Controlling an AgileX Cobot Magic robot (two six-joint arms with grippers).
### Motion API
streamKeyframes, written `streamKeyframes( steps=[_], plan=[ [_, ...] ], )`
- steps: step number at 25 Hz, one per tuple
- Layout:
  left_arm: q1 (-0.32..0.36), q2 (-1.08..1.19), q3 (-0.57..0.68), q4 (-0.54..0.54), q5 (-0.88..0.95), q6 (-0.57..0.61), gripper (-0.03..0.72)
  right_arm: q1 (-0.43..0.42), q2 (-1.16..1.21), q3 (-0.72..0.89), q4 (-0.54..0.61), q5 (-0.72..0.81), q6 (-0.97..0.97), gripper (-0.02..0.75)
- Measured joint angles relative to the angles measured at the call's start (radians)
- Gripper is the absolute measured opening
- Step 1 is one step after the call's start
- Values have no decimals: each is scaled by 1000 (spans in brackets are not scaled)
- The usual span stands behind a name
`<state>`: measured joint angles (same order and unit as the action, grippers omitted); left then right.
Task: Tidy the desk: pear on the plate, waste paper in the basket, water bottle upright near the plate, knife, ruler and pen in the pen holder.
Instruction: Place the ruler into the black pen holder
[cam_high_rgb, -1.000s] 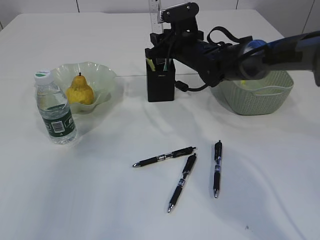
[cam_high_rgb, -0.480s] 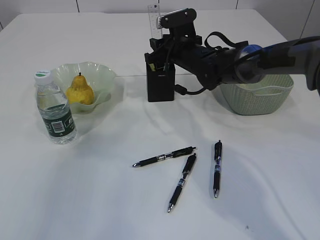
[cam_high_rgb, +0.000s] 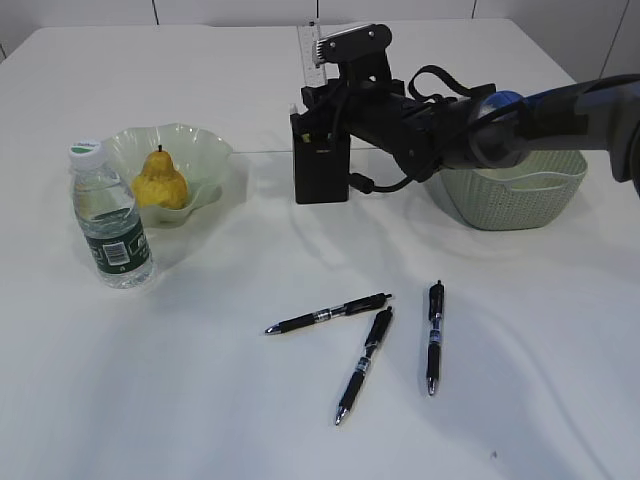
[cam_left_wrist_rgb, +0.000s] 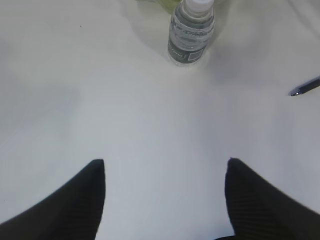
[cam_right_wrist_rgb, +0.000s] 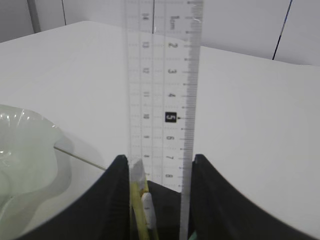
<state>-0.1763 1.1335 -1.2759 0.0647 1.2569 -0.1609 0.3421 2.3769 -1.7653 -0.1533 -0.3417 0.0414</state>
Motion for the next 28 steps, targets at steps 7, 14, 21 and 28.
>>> streamKeyframes(
  steps=[7,14,21,28],
  plan=[
    [0,0,0,0,0,0,526,0,0,-1,0,21,2,312],
    [0,0,0,0,0,0,526,0,0,-1,0,29,16,323],
    [0,0,0,0,0,0,526,0,0,-2,10,73,34,398],
    [0,0,0,0,0,0,526,0,0,-2,16,96,36,407]
  ],
)
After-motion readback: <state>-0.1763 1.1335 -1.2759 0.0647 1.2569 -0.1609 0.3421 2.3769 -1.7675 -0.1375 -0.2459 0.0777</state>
